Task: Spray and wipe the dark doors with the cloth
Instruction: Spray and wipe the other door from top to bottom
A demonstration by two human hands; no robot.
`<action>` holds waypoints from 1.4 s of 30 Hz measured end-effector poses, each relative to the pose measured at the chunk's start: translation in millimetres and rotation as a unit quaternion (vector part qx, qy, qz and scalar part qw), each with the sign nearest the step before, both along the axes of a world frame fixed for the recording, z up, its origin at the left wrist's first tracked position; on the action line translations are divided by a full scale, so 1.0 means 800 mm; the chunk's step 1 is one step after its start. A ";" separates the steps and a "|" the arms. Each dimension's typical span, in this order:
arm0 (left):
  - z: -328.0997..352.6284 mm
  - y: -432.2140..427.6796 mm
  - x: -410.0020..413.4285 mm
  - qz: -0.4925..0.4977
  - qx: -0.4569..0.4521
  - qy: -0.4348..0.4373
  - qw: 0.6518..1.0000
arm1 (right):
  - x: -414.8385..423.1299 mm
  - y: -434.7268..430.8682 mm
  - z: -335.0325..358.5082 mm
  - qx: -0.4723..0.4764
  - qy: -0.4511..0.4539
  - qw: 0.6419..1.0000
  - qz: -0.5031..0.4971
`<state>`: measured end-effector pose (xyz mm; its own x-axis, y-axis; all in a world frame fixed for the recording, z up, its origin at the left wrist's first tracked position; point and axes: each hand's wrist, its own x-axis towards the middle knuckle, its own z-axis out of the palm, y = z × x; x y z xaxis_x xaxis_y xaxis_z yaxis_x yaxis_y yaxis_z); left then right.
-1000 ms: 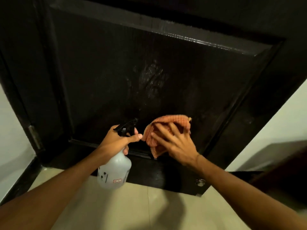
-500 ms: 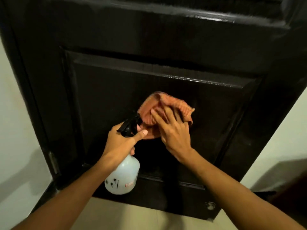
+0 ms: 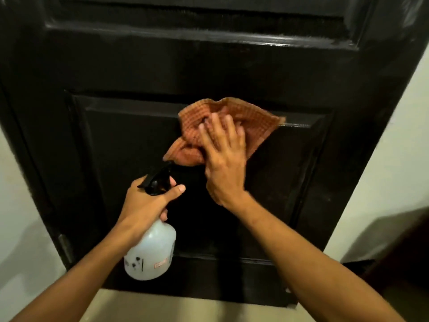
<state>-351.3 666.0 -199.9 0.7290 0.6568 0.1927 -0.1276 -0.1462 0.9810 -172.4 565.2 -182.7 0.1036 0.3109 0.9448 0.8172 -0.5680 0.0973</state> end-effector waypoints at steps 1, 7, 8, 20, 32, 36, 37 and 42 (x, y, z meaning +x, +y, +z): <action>0.003 0.002 0.000 0.006 -0.002 -0.009 1.000 | -0.005 0.011 -0.021 -0.040 -0.017 0.998 0.036; 0.014 -0.021 0.015 -0.020 -0.013 -0.020 1.000 | 0.012 -0.037 -0.130 -0.351 -0.039 0.933 0.069; 0.015 -0.027 0.019 -0.036 -0.012 -0.013 0.999 | 0.025 -0.059 -0.115 -0.302 -0.034 0.951 0.061; -0.032 -0.116 0.077 -0.126 0.037 0.050 0.990 | 0.032 -0.170 -0.239 -0.278 0.109 0.954 -0.034; -0.082 -0.098 0.055 -0.104 0.038 0.110 0.988 | -0.035 -0.098 -0.283 -0.104 0.281 0.954 -0.027; -0.093 -0.069 0.042 -0.086 0.046 0.131 0.987 | -0.062 -0.061 -0.318 -0.175 0.297 0.937 0.058; -0.097 -0.064 0.041 -0.083 0.048 0.137 0.986 | -0.060 -0.066 -0.323 -0.059 0.356 0.931 0.057; -0.106 -0.051 0.043 -0.077 0.050 0.148 0.985 | -0.019 -0.110 -0.332 0.427 0.484 0.761 -0.065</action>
<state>-316.7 625.3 -284.5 0.8522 0.5230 0.0141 0.1345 -0.2451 0.9601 -187.4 477.2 -448.6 0.8570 -0.4467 0.2572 0.2022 -0.1676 -0.9649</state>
